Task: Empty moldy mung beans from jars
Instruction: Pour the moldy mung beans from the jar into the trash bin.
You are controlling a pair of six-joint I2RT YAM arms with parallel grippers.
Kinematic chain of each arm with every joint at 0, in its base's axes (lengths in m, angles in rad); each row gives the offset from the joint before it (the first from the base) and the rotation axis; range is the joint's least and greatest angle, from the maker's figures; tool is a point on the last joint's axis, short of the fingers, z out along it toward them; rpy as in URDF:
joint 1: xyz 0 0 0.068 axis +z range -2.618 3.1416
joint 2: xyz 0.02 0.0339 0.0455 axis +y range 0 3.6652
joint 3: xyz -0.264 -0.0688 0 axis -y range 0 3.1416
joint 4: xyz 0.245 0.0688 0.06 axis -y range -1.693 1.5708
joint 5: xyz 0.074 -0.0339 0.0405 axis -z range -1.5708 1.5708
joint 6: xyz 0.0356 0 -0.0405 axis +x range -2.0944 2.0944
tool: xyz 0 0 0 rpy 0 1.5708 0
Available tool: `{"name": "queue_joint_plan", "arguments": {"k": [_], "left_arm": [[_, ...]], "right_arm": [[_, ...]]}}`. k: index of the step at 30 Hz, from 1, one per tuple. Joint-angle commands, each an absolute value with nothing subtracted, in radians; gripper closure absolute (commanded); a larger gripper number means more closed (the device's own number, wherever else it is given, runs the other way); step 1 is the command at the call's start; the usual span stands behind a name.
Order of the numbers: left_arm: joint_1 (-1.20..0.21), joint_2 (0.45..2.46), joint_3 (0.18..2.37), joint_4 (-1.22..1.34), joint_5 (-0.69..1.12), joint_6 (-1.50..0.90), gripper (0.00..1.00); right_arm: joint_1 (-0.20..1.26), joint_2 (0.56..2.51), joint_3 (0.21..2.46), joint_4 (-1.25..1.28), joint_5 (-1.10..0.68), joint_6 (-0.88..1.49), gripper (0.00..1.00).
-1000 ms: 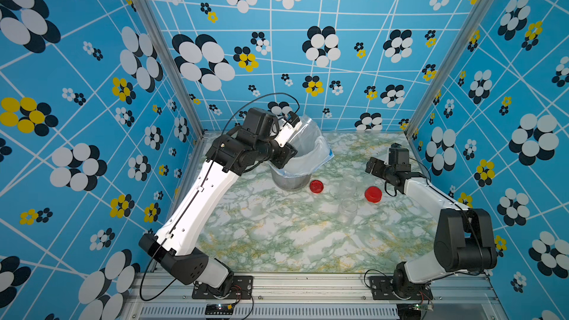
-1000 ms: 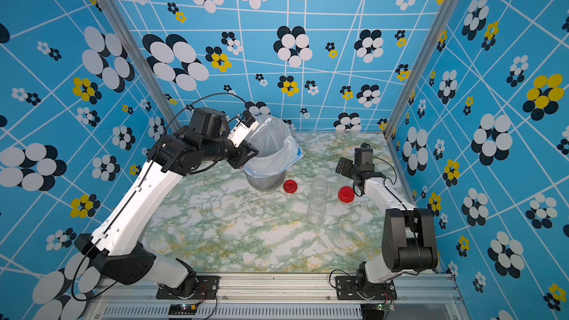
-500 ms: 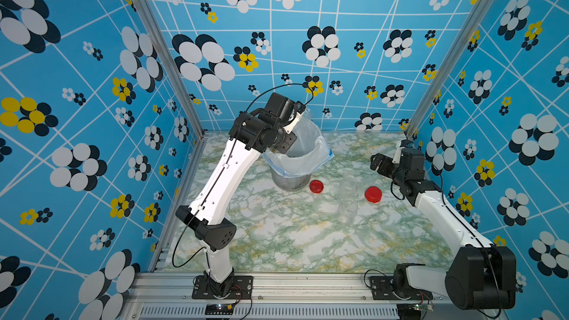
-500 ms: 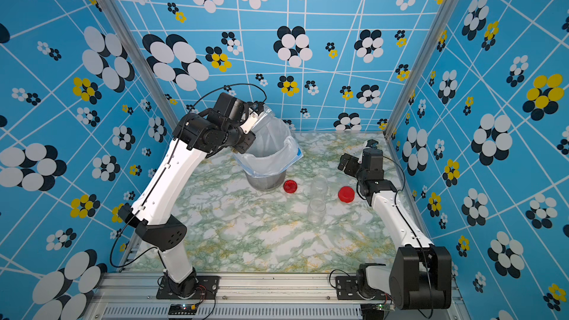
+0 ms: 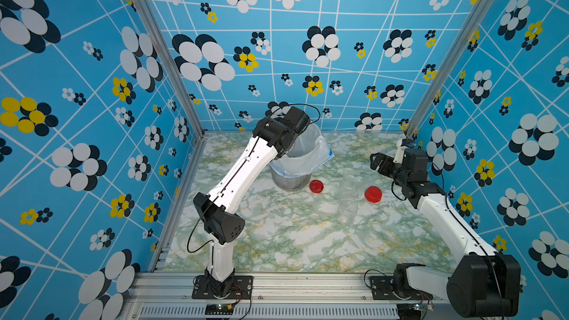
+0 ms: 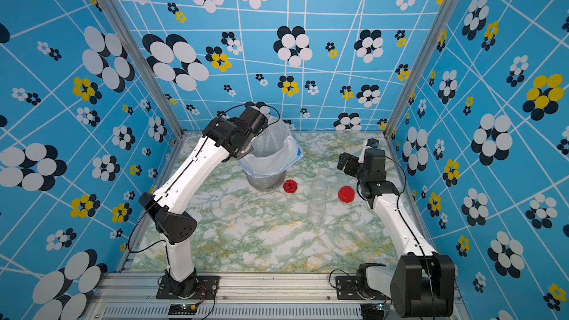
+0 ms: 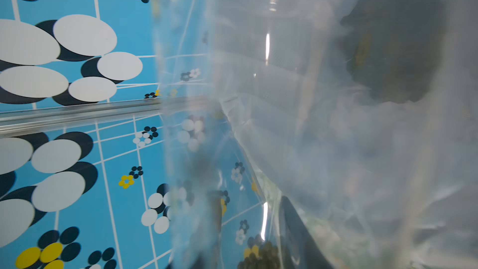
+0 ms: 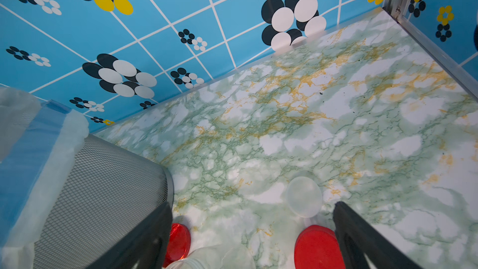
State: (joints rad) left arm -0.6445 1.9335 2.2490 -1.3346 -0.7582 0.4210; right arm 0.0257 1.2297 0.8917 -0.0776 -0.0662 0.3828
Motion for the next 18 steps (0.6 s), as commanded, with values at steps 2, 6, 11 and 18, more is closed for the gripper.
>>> {"name": "queue_joint_plan", "arguments": {"k": [2, 6, 11, 18], "left_arm": [[-0.671, 1.985, 2.138, -1.212, -1.05, 0.628, 0.62], [-0.675, 1.988, 2.102, -1.173, -1.116, 0.696, 0.62], [-0.688, 1.973, 2.077, -1.027, -1.203, 0.86, 0.61], [-0.709, 1.977, 2.042, -0.838, -1.267, 1.053, 0.59]], "right_arm": [[0.035, 1.223, 0.876, -0.088, -0.088, 0.395, 0.01], [0.035, 1.217, 0.882, -0.1, -0.086, 0.394, 0.01], [0.035, 1.22, 0.877, -0.09, -0.1, 0.407, 0.01], [0.035, 1.217, 0.877, -0.096, -0.112, 0.412, 0.01]]}}
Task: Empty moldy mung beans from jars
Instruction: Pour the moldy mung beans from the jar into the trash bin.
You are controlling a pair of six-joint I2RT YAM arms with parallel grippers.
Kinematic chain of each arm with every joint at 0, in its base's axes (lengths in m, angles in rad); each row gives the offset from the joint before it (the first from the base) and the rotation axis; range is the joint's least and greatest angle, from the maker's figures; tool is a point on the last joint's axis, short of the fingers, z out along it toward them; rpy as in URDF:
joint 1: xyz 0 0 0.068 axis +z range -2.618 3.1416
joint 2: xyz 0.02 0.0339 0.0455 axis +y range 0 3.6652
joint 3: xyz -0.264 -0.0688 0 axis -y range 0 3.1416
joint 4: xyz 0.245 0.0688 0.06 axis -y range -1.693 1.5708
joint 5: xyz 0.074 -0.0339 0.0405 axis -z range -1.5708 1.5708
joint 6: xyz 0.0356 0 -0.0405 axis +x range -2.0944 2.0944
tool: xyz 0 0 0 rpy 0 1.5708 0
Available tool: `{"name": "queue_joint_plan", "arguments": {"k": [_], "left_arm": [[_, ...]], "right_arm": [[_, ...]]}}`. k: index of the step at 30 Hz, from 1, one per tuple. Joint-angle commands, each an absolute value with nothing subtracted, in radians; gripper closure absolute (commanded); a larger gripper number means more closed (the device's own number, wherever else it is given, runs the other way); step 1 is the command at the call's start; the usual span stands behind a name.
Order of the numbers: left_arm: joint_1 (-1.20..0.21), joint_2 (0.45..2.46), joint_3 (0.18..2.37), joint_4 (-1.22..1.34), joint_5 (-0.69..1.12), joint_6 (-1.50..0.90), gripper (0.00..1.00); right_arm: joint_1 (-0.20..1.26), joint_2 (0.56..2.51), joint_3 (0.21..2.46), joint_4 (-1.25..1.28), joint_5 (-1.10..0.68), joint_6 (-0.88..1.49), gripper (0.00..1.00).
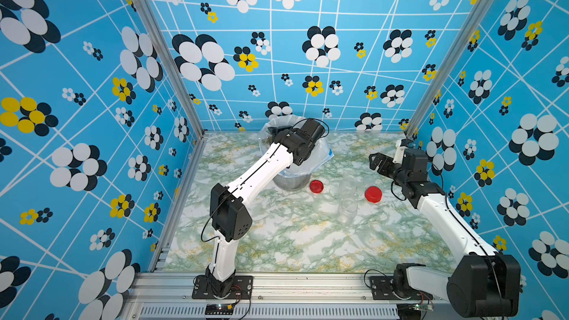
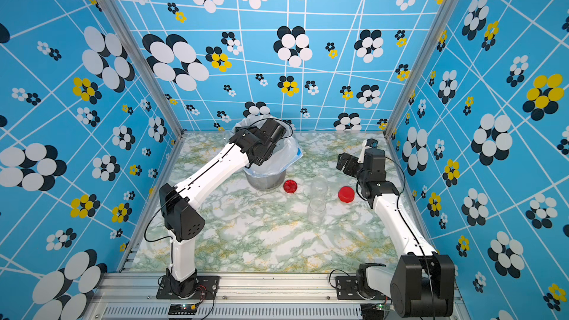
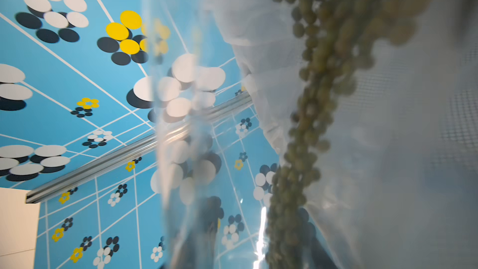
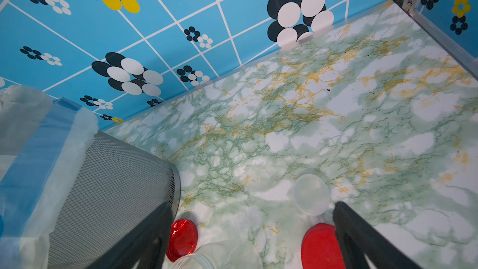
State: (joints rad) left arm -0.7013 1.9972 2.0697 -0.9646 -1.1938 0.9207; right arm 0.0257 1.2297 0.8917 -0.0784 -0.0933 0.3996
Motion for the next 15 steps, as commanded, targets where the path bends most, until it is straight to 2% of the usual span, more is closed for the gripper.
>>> {"name": "queue_joint_plan", "arguments": {"k": [1, 9, 15], "left_arm": [[-0.711, 1.975, 2.043, -0.829, -1.265, 1.065, 0.59], [-0.716, 1.949, 2.01, -0.772, -1.284, 1.144, 0.59], [-0.716, 1.915, 1.941, -0.622, -1.301, 1.281, 0.58]], "right_arm": [[0.035, 1.212, 0.877, -0.095, -0.111, 0.409, 0.01], [0.035, 1.209, 0.876, -0.092, -0.12, 0.415, 0.01], [0.035, 1.21, 0.875, -0.087, -0.129, 0.418, 0.01]]}}
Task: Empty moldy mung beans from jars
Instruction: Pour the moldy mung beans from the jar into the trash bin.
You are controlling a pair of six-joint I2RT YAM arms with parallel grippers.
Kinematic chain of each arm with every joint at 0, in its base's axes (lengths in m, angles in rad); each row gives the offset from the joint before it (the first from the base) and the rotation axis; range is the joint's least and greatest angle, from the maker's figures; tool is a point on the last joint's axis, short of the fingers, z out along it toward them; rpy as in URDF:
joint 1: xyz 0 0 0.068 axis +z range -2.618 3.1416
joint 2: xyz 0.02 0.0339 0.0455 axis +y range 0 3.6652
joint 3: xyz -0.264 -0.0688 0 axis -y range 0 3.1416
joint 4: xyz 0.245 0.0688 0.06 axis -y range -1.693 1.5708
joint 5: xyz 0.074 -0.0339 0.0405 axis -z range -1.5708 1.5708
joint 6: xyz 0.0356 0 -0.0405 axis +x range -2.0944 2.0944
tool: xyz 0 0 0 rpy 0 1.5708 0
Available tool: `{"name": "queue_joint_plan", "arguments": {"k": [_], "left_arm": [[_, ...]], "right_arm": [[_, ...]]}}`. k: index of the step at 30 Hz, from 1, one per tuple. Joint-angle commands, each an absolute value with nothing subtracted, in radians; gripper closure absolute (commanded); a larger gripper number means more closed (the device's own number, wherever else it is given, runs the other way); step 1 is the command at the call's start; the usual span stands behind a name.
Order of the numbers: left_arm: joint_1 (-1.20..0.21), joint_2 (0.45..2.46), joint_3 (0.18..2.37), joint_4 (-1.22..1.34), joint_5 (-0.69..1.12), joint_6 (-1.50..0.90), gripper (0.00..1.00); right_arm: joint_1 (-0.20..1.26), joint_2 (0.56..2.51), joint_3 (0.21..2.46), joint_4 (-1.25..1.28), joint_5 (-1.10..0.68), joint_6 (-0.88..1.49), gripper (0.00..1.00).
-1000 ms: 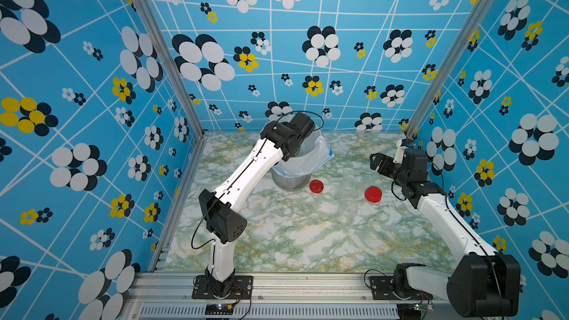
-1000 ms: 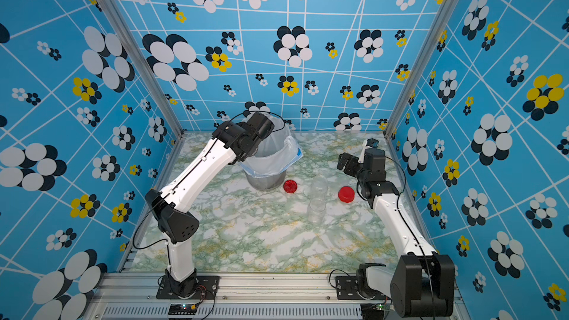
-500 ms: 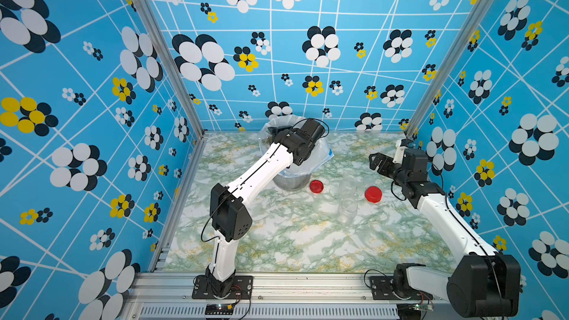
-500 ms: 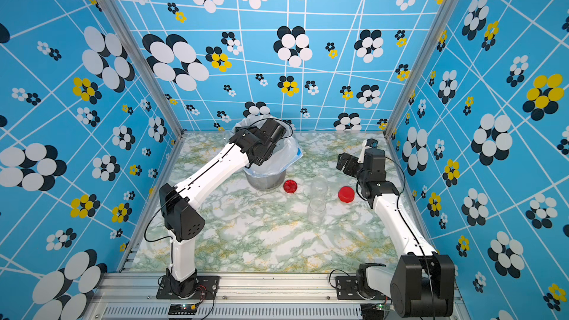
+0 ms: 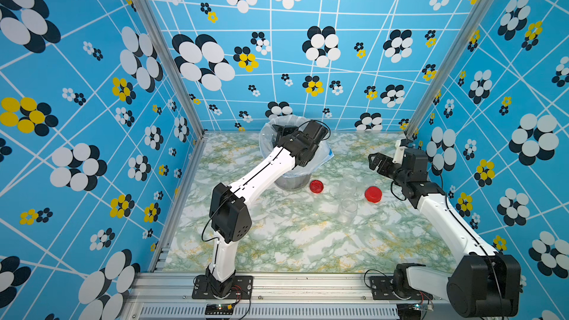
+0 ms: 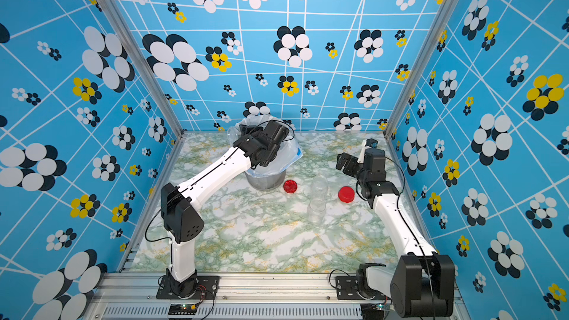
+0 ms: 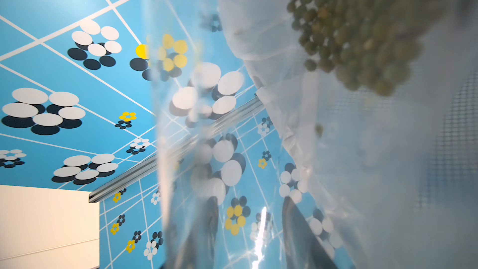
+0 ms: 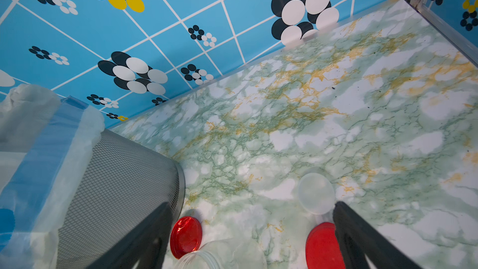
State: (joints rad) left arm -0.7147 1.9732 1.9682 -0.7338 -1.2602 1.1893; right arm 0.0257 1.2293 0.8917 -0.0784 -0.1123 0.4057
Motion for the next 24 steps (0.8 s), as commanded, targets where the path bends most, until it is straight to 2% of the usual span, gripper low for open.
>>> {"name": "queue_joint_plan", "arguments": {"k": [1, 8, 10, 16, 21, 24], "left_arm": [[-0.715, 1.911, 1.93, -0.594, -1.304, 1.303, 0.58], [-0.731, 1.866, 1.953, -0.592, -1.294, 1.323, 0.58], [-0.734, 1.855, 1.957, -0.693, -1.26, 1.281, 0.58], [-0.709, 1.855, 1.819, -0.776, -1.24, 1.232, 0.58], [-0.712, 1.856, 1.925, -0.841, -1.211, 1.212, 0.58], [-0.717, 1.855, 1.945, -0.788, -1.2, 1.259, 0.58]], "right_arm": [[0.035, 1.209, 0.876, -0.088, -0.129, 0.417, 0.01], [0.035, 1.203, 0.879, -0.097, -0.132, 0.415, 0.01], [0.035, 1.2, 0.879, -0.098, -0.132, 0.413, 0.01], [0.035, 1.194, 0.88, -0.095, -0.136, 0.414, 0.01], [0.035, 1.187, 0.883, -0.101, -0.136, 0.413, 0.01], [0.035, 1.187, 0.888, -0.103, -0.137, 0.41, 0.01]]}}
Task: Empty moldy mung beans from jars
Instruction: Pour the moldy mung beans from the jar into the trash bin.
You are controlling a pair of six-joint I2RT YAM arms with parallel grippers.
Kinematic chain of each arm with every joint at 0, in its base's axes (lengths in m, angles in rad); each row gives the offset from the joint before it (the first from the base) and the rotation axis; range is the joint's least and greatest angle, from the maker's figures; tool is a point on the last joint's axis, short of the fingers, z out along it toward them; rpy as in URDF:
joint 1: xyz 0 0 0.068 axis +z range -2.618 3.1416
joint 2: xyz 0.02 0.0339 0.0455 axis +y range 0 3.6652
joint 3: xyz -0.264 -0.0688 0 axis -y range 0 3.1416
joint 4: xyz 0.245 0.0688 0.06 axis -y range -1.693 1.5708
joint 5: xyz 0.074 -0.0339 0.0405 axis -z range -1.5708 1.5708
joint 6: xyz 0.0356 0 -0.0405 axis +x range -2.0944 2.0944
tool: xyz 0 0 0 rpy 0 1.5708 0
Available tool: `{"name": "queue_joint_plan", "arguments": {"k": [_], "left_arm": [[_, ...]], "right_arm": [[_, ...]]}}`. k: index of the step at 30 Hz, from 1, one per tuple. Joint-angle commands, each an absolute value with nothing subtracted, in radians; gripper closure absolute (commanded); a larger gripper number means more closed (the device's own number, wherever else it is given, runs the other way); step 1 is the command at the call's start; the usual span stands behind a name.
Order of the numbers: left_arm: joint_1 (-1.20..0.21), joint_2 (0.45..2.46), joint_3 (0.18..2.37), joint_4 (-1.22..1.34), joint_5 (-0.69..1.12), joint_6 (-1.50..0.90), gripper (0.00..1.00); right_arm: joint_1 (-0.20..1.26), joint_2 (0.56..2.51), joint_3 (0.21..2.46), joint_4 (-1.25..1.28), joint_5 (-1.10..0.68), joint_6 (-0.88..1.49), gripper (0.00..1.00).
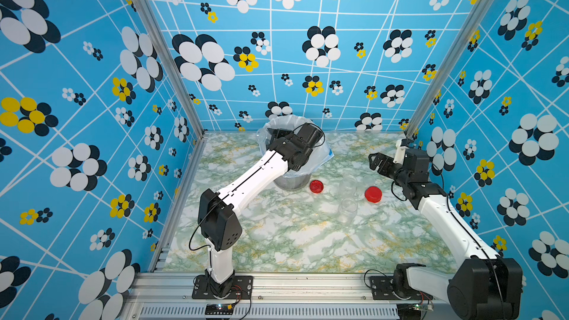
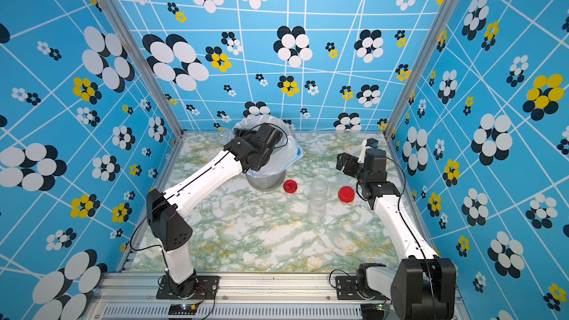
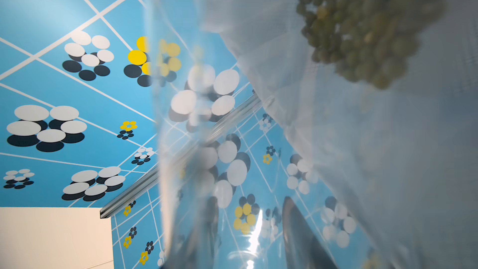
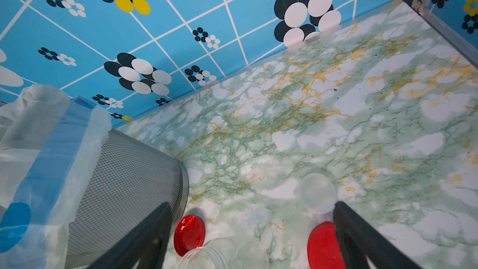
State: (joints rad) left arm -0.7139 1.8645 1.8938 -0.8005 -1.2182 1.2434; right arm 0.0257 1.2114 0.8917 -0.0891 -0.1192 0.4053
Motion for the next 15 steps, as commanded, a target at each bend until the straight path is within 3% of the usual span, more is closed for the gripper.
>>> {"name": "queue_joint_plan", "arguments": {"k": [1, 7, 15], "left_arm": [[-0.72, 1.856, 1.935, -0.781, -1.197, 1.266, 0.58], [-0.721, 1.875, 1.834, -0.885, -1.185, 1.2, 0.59], [-0.714, 1.859, 1.961, -0.857, -1.17, 1.23, 0.58]], "right_arm": [[0.035, 1.19, 0.887, -0.103, -0.134, 0.41, 0.01], [0.035, 1.197, 0.881, -0.102, -0.138, 0.414, 0.01], [0.035, 1.198, 0.89, -0.104, -0.137, 0.412, 0.01]]}}
